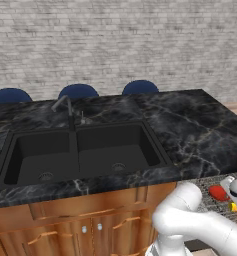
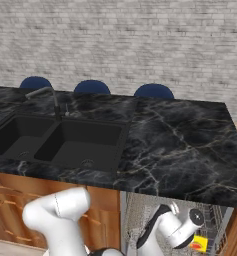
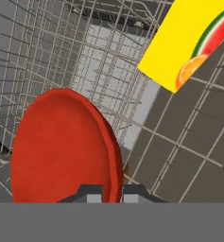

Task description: Pick up the cup and bowl from the counter, place them in the dishwasher, and close the dishwasher door.

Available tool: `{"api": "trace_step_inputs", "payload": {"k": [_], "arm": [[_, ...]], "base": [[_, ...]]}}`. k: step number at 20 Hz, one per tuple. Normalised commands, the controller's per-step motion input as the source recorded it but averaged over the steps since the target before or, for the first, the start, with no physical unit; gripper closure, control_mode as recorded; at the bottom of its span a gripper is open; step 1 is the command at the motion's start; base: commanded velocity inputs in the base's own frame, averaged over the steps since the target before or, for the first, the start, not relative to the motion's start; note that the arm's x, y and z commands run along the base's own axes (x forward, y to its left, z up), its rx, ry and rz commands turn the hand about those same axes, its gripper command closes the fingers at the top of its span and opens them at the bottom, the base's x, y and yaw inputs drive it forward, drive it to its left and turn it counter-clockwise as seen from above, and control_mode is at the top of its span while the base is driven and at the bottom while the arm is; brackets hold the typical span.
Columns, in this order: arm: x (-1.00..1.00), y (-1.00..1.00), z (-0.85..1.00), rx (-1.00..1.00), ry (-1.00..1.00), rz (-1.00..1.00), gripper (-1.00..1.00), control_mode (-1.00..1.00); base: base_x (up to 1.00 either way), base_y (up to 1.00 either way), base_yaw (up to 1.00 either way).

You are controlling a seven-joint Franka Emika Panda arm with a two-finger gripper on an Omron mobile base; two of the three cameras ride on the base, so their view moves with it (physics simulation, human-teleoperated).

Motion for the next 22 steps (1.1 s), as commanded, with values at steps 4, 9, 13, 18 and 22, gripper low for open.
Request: {"api": "trace_step_inputs", "payload": {"k": [4,9,13,18,22], "arm": [[0.17,0.0,-0.39,0.02,0.0,0.0,1.0,-1.0],[0.13,0.0,-0.39,0.01,0.0,0.0,-1.0,-1.0],[-0.2,0.0,-0.05,0.0,-0.04,-0.01,-1.0,-1.0],[-0.5,0.0,-0.03,0.0,-0.1,0.0,-1.0,-1.0],[-0.41,0.0,-0.15,0.0,-0.08,0.0,-1.0,-1.0]], "base": [[0.0,0.0,0.0],[0.0,0.0,0.0],[0.0,0.0,0.0],[0.0,0.0,0.0],[0.0,0.0,0.0]]}}
